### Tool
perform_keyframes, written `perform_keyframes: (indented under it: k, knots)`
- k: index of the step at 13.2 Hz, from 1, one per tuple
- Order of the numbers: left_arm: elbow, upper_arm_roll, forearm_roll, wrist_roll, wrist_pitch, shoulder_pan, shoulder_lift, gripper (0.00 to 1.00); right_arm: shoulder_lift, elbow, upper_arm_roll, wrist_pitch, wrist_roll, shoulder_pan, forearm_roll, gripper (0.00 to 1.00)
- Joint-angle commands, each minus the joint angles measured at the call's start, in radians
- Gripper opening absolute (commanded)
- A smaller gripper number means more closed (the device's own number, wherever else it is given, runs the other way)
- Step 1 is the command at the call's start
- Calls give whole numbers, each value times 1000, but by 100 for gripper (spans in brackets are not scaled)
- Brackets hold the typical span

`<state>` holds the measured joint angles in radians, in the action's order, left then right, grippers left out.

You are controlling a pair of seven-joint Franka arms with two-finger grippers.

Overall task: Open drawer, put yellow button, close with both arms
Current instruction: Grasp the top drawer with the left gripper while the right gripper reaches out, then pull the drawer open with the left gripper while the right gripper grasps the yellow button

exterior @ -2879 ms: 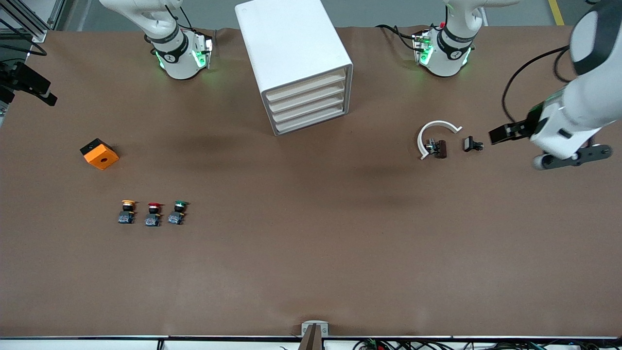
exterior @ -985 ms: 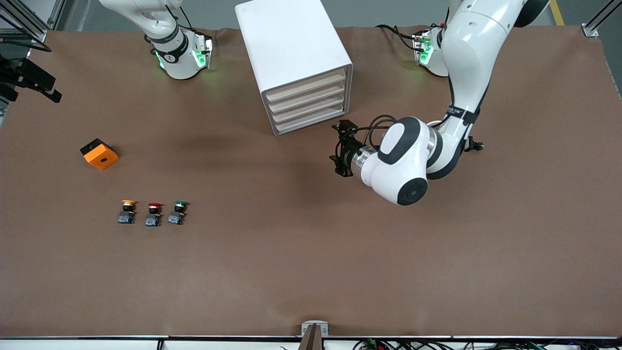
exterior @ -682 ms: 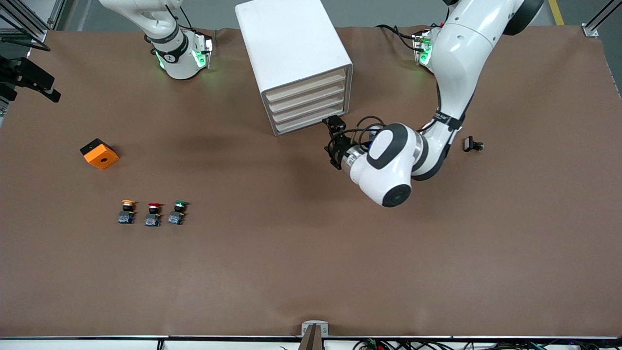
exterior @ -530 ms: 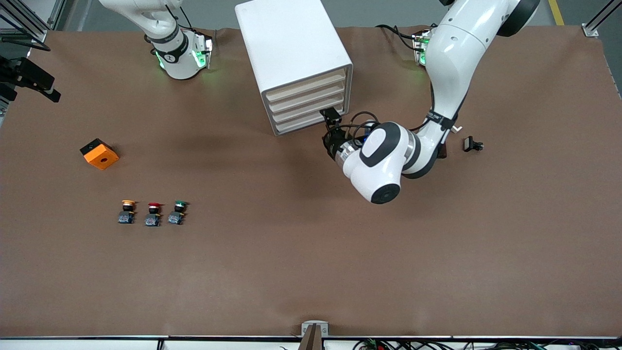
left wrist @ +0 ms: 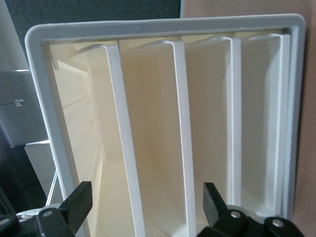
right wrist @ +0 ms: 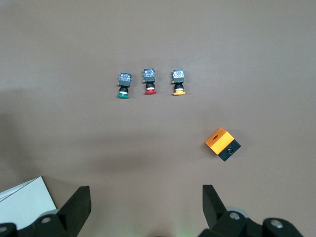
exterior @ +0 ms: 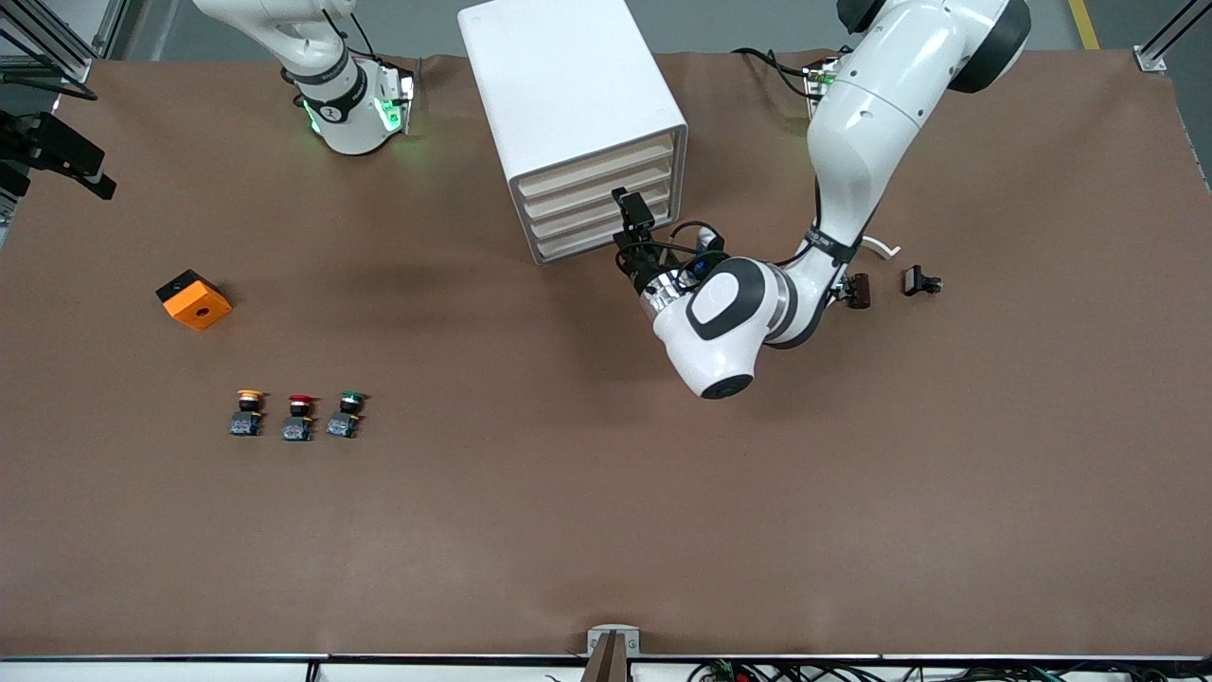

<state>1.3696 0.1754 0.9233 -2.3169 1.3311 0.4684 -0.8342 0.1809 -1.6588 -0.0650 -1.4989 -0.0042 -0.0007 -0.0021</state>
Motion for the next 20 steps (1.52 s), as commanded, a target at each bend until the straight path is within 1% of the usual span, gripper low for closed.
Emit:
perform_keyframes:
  k: [1, 2, 3, 4, 6, 7, 8, 9, 10, 12, 13, 14, 16, 17, 19, 20]
  knots:
    - [-4, -7, 31, -45, -33, 32, -12, 90, 6, 8, -2, 9, -7, -4, -9, 100]
    - [-3, -7, 31, -58, -45, 39, -14, 86, 5, 11, -4, 8, 4, -8, 5, 100]
    - [-3, -7, 31, -59, -59, 48, -16, 81, -18, 11, -6, 14, 4, -12, 2, 100]
    - [-3, -7, 31, -64, -73, 53, -22, 77, -61, 25, -1, 20, 1, -5, -19, 100]
    - [-3, -7, 40, -116, -96, 71, -37, 75, -113, 27, 2, 3, -7, -7, -39, 100]
    - [-3, -7, 42, -136, -101, 85, -37, 70, -182, 31, 2, -10, -7, -13, -27, 100]
    - [-1, -7, 42, -148, -101, 88, -37, 68, -232, 65, 2, -7, -7, -15, -27, 100]
    - [0, -7, 42, -151, -101, 90, -37, 61, -253, 77, 2, -15, -8, -12, -30, 100]
    - [5, -7, 42, -153, -101, 90, -39, 55, -295, 85, 1, -32, -8, -7, -44, 100]
    - [5, -7, 42, -154, -102, 87, -39, 39, -330, 87, 1, -105, -8, -5, -47, 100]
    - [5, -7, 43, -154, -102, 81, -37, 30, -354, 77, 1, -144, -8, -7, -62, 100]
    - [5, -8, 43, -156, -102, 75, -37, 26, -398, 65, 1, -206, -7, -8, -73, 100]
    - [3, -11, 42, -154, -102, 70, -37, 6, -449, 9, -1, -373, -8, -39, -73, 100]
    - [2, -13, 42, -154, -102, 70, -37, 0, -478, -7, -1, -426, -3, -42, -73, 100]
    - [0, -17, 42, -154, -102, 61, -37, 0, -523, -39, 1, -515, -5, -57, -67, 100]
    - [0, -19, 40, -154, -102, 50, -37, 0, -531, -85, 2, -584, -8, -76, -62, 100]
